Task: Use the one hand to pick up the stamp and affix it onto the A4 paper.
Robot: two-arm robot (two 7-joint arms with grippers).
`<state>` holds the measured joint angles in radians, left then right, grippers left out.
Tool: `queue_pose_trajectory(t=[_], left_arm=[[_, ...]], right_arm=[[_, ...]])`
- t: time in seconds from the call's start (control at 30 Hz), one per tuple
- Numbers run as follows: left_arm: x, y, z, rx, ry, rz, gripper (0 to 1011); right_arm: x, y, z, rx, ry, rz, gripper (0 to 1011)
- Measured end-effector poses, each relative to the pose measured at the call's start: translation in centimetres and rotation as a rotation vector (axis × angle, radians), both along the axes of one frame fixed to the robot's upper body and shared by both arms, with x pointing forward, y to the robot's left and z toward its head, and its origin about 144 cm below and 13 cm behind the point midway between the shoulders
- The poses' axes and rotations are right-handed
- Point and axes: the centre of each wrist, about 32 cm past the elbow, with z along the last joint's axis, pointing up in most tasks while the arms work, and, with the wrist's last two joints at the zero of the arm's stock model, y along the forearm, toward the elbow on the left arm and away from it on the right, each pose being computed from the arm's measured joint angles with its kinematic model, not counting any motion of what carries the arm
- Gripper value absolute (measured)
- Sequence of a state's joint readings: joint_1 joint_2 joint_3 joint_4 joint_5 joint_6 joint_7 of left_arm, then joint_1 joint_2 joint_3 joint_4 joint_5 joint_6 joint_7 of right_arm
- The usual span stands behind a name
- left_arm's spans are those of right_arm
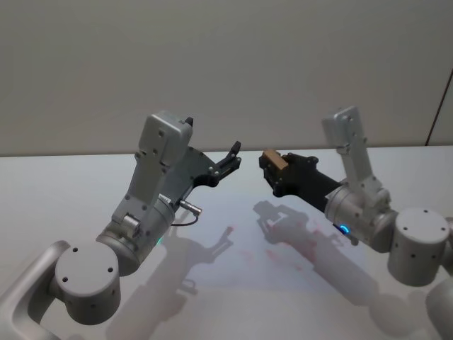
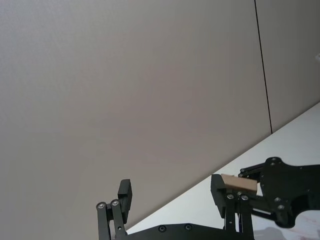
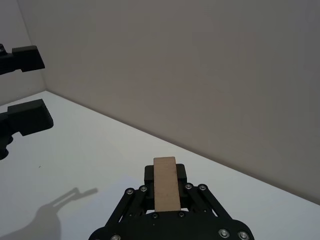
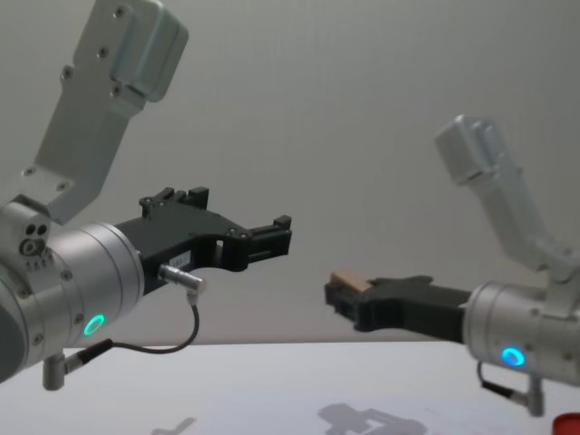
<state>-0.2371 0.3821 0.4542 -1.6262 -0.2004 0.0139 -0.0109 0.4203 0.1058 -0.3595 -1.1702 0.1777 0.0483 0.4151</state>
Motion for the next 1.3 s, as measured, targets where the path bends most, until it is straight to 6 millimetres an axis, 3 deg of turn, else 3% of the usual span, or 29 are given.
queue_pose_trajectory(t=[0.4,0.77,1.3], left_arm=[[0.0,0.0,0.0,0.0,0.0,0.0,1001],[0.0,0.0,0.0,0.0,0.0,0.0,1001],[0.0,0.0,0.0,0.0,0.0,0.0,1001]], right_arm=[[-1.6,-4.5,0.4,0.008,-0.004,-0.06,219],[-3.7,-9.5,-0.7,-0.029,0.029,-0.188,220],[-5.6,-12.9,-2.8,-0.094,0.078,-0.297,220]])
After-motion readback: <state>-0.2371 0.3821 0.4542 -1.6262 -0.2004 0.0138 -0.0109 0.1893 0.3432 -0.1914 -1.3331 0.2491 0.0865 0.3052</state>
